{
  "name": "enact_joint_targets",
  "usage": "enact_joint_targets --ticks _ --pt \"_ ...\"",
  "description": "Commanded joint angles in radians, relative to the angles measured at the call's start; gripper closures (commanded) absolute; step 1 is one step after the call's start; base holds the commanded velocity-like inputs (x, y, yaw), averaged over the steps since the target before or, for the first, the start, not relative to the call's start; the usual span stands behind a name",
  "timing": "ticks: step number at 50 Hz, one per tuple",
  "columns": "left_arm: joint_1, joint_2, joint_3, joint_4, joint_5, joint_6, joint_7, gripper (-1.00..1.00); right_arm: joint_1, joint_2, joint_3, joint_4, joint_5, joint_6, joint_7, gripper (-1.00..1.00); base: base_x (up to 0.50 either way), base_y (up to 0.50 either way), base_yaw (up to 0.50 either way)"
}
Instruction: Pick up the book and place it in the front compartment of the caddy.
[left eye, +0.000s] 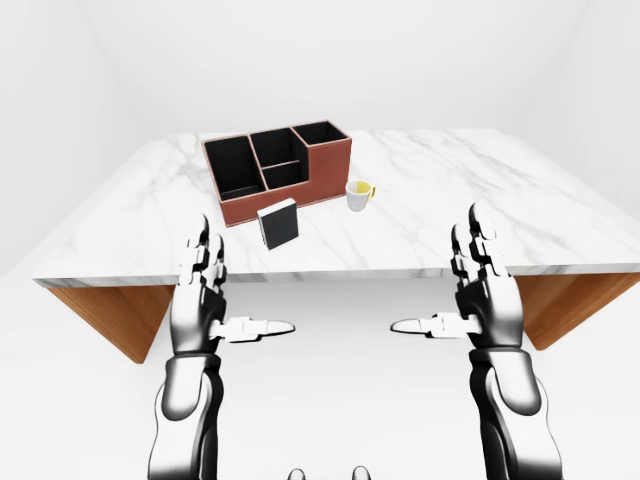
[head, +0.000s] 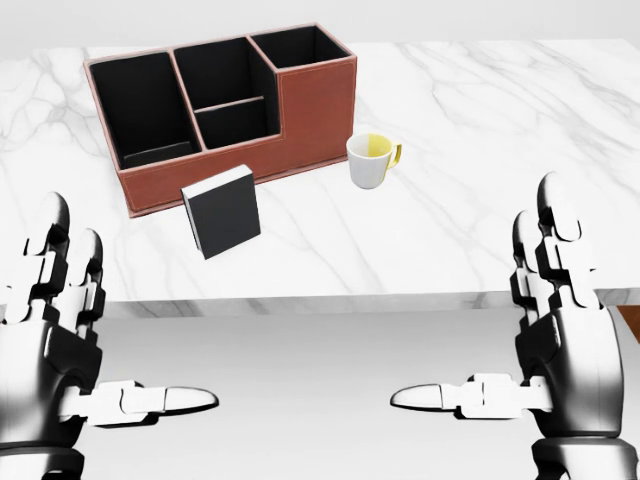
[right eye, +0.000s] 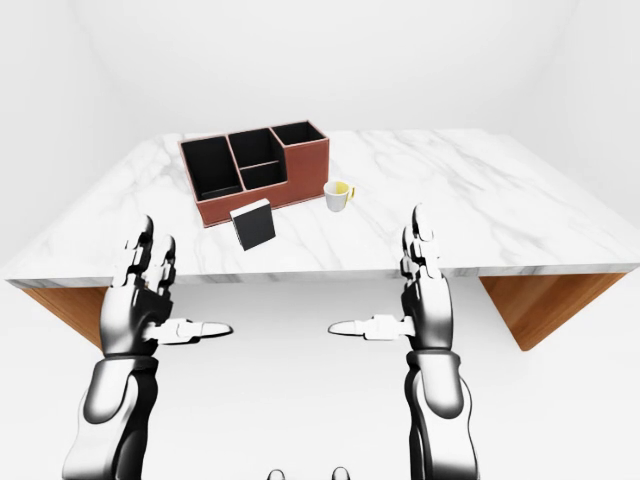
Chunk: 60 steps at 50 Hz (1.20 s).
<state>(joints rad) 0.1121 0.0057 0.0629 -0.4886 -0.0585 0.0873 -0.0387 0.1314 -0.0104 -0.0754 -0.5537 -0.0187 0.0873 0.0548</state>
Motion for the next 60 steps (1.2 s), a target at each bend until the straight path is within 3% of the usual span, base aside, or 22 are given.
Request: enact_joint_targets --ticks 1,9,17,22,31,37,60 --pt "-0.003 0.001 0.007 -0.024 -0.001 0.0 0.005 -1.0 0.003 0.004 -0.008 -0.017 -0.019 0.0 0.001 -1.0 0.0 0.0 0.0" --pt "-0.006 0.002 0.007 -0.002 0.004 0.0 0.007 -1.0 0.011 0.006 -0.013 -0.027 0.003 0.0 0.008 -1.0 -0.02 0.0 -0.03" --pt "-0.005 0.001 0.006 -0.007 -0.004 0.0 0.003 -1.0 0.01 0.004 -0.009 -0.031 -0.003 0.0 0.004 -1.0 -0.27 0.01 -0.48" --pt "-0.007 0.001 0.011 -0.007 -0.007 0.0 0.004 -1.0 0.001 0.014 -0.018 -0.045 0.052 0.0 0.007 -1.0 0.0 0.0 -0.02" --pt "-0.007 0.001 0.011 -0.015 -0.008 0.0 0.005 -1.0 0.003 0.002 -0.011 -0.031 0.026 0.0 0.001 -1.0 0.0 0.0 0.0" --pt "-0.007 0.001 0.014 -0.021 -0.012 0.0 0.005 -1.0 0.033 0.001 0.021 -0.081 -0.013 0.0 0.033 -1.0 0.5 -0.07 0.0" --pt "-0.002 0.001 0.009 -0.031 -0.005 0.0 0.005 -1.0 0.005 0.002 0.02 -0.1 -0.012 0.0 0.037 -1.0 0.5 -0.07 0.0"
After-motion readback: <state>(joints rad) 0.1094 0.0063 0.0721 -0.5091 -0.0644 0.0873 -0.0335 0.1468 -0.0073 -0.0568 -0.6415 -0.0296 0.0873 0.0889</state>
